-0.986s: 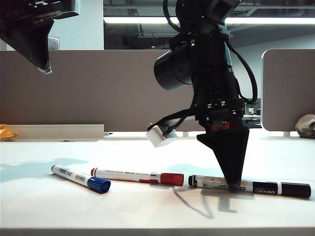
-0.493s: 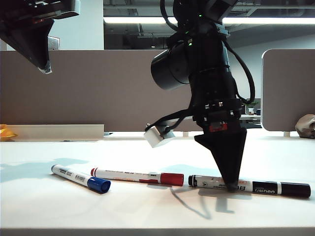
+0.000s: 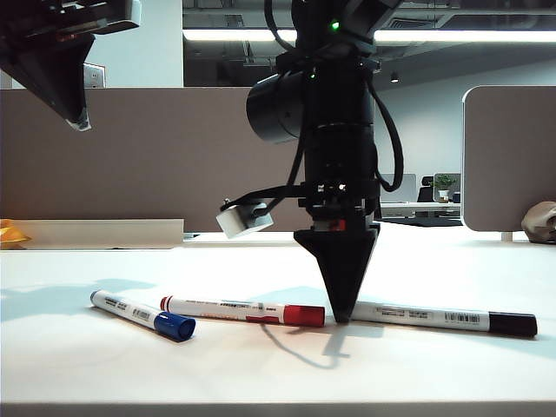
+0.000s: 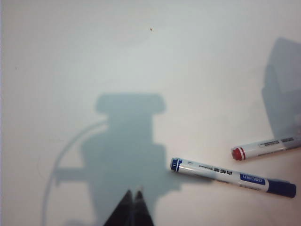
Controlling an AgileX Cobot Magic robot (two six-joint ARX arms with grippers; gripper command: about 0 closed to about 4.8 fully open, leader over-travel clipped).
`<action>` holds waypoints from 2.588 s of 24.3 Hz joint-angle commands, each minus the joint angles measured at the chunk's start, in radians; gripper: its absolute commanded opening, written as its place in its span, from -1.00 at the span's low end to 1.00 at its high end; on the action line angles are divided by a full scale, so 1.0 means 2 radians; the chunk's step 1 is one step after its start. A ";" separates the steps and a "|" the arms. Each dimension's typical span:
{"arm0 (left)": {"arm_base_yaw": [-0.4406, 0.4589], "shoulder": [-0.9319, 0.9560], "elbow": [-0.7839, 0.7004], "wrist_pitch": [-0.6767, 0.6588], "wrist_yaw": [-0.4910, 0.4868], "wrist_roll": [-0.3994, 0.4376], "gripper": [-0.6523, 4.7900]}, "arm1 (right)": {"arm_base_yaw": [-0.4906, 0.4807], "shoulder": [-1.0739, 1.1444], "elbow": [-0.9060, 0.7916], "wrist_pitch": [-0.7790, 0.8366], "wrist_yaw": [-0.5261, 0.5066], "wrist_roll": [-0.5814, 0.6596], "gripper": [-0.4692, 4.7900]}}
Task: Pick up the markers one by one and line them up horizontally in a straight line on the table.
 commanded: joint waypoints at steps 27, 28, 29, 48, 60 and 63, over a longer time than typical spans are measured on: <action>-0.001 -0.002 0.002 -0.001 0.000 0.001 -0.78 | 0.015 -0.001 0.002 -0.033 -0.027 0.036 -0.46; -0.001 -0.002 0.002 -0.001 0.000 0.002 -0.78 | 0.015 -0.002 0.002 -0.034 -0.028 0.036 -0.46; -0.001 -0.002 0.002 -0.001 0.000 0.001 -0.78 | 0.014 -0.002 0.002 -0.033 -0.028 0.036 -0.46; -0.001 -0.002 0.002 -0.003 0.002 0.001 -0.78 | 0.013 -0.001 0.002 -0.032 -0.028 0.036 -0.17; -0.001 -0.002 0.002 -0.003 0.002 0.001 -0.78 | 0.013 -0.002 0.011 -0.044 -0.025 0.038 0.22; -0.001 -0.002 0.002 -0.004 0.002 0.001 -0.78 | 0.013 -0.002 0.019 -0.054 -0.003 0.039 0.23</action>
